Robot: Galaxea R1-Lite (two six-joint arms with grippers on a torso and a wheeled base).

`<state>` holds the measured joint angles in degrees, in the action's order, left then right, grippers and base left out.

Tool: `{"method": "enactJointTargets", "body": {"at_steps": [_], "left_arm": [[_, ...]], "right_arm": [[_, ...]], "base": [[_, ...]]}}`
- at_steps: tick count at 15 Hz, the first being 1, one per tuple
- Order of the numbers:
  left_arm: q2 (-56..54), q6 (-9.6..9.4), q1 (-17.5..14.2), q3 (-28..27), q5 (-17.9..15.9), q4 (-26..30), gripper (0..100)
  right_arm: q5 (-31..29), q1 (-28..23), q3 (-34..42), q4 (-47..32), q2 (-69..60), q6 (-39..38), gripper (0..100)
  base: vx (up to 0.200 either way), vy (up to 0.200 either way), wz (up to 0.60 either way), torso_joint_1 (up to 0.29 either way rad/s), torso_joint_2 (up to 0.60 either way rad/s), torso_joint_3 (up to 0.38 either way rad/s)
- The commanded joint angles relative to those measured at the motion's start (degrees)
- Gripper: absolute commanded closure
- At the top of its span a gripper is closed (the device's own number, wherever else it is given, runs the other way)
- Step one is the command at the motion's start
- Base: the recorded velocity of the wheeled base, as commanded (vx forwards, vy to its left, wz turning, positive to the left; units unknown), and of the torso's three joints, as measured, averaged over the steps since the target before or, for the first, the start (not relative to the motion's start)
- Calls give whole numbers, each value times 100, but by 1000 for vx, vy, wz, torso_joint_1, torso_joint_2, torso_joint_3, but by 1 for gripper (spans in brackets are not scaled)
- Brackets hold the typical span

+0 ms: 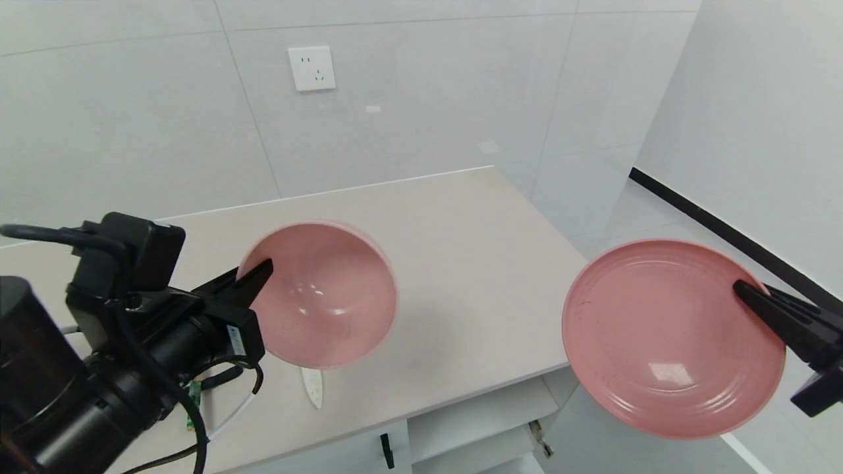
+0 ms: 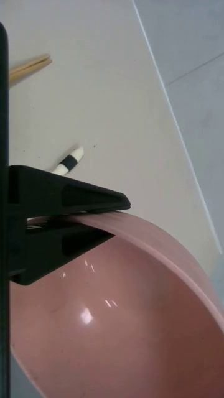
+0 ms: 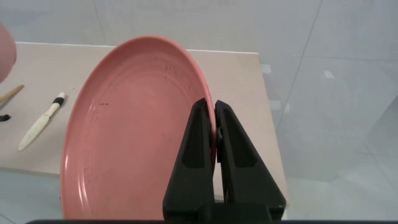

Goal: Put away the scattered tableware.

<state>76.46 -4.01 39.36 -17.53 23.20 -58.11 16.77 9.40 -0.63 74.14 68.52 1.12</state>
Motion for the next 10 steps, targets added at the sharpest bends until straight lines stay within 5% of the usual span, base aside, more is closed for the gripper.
{"method": "enactJointTargets", "body": {"at_steps": [1,3,6,10], "left_arm": [[97,41,-52,496,-79,-447,100],[124,-65,-69,646,-254,-816,100],[211,-82,10,619,-334,-1062,100],[343,-223,1,646,-316,-1071,100]], "right_arm": [[1,80,-51,48,12,2,100],[1,106,-51,311,65,2,100],[1,106,2,566,205,11,100],[1,115,28,557,258,11,100]], "base": [[0,0,0,0,0,0],[0,0,0,0,0,0],[-200,0,0,6,2,1],[0,-200,0,-10,-4,5]]}}
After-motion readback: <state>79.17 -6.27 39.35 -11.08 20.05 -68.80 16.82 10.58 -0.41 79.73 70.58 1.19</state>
